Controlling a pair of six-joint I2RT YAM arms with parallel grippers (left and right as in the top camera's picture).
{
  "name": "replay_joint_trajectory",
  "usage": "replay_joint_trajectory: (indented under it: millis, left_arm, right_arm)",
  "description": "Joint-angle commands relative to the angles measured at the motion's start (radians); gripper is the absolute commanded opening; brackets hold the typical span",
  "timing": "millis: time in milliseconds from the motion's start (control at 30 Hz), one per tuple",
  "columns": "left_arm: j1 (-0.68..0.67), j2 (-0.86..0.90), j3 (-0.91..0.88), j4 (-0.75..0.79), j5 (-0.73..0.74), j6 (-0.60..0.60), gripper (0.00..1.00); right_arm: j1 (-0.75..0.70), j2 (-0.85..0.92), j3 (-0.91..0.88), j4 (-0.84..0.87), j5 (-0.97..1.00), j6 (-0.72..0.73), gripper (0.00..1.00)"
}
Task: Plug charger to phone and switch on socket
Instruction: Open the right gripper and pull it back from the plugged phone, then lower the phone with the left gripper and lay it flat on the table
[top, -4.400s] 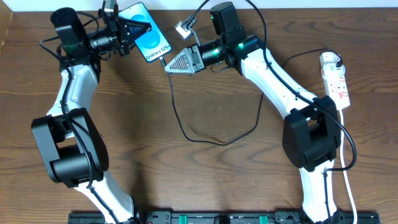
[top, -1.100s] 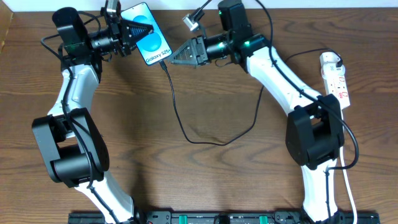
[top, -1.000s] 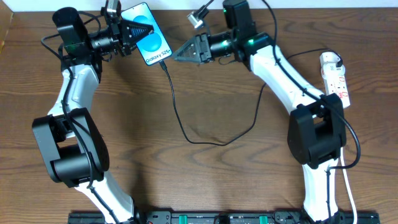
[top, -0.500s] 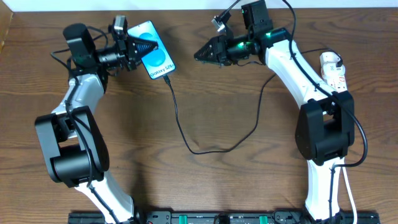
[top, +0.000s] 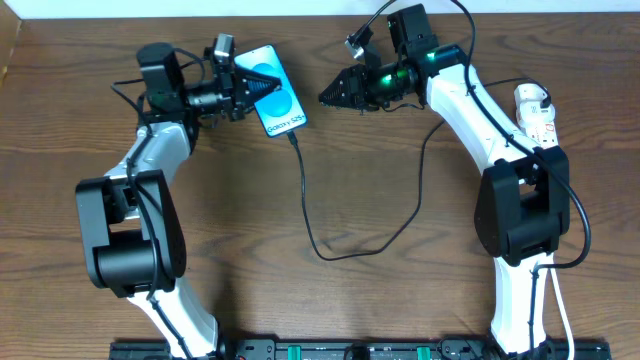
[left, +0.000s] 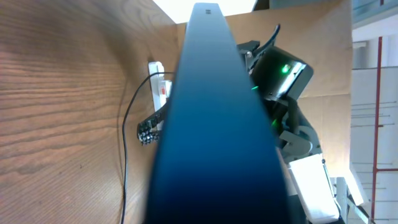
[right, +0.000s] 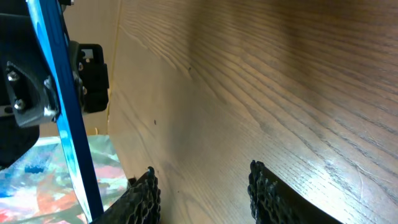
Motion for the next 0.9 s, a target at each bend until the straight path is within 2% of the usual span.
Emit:
replay_joint_trajectory:
  millis: [0,200,433,867]
  left_arm:
    - [-0.017,-0.016,-0.021,0.005,-0.022,0.027,0.07]
    - [-0.024,-0.014,-0.061,-0.021,-0.036,0.055,0.08]
    - [-0.024,-0.005,-0.069,-0.141,-0.043,0.159,0.07]
    - [-0.024,0.071,-0.069,-0.403,-0.187,0.335,0.07]
  right_arm:
    - [0.0,-0.031,0.017,-0.006,0.011,-0.034,0.45]
    - [0.0,-0.031,0.017,-0.008,0.025,-0.034,0.45]
    - [0.0,-0.031,0.017,-0.019,0.037,-0.034,0.45]
    - [0.0,-0.031,0.017,-0.052,0.063,-0.05,0.45]
